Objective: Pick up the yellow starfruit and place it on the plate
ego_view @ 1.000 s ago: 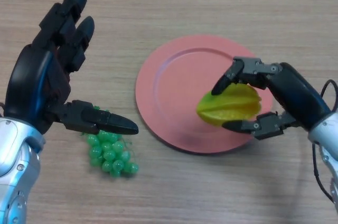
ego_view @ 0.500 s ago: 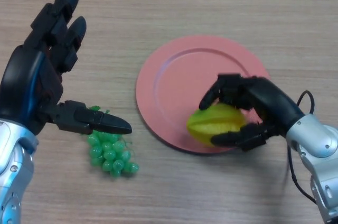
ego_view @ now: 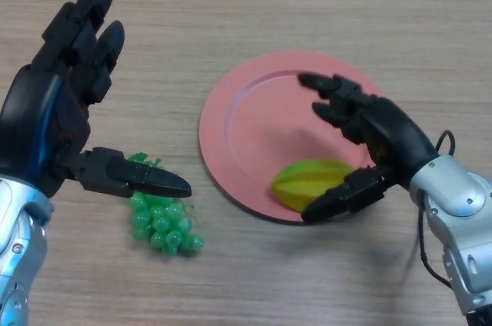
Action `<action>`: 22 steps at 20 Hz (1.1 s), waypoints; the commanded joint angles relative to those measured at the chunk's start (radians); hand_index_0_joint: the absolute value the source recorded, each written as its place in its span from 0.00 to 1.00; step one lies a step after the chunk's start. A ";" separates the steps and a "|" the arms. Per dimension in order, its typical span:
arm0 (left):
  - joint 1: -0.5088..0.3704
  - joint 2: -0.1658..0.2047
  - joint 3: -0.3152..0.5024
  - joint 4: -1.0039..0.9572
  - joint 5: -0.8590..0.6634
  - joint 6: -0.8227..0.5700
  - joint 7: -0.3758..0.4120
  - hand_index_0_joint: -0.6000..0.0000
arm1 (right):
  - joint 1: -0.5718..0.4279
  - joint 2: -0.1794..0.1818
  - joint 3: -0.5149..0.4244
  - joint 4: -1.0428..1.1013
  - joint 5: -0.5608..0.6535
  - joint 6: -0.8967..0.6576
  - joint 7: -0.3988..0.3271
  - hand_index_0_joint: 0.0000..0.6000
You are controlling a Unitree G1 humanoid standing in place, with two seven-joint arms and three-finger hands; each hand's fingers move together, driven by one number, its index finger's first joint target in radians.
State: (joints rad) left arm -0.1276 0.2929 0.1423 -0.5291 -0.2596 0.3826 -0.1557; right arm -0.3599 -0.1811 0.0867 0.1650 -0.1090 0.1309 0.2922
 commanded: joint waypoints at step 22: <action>-0.095 0.049 0.040 0.187 0.158 -0.373 0.023 1.00 | 0.250 -0.102 -0.237 -0.709 0.285 0.095 -0.199 0.00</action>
State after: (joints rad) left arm -0.1822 0.3087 0.1359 -0.2967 -0.1242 0.1601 -0.1559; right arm -0.0751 -0.2585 -0.0985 -0.4917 0.1740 0.3746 0.0966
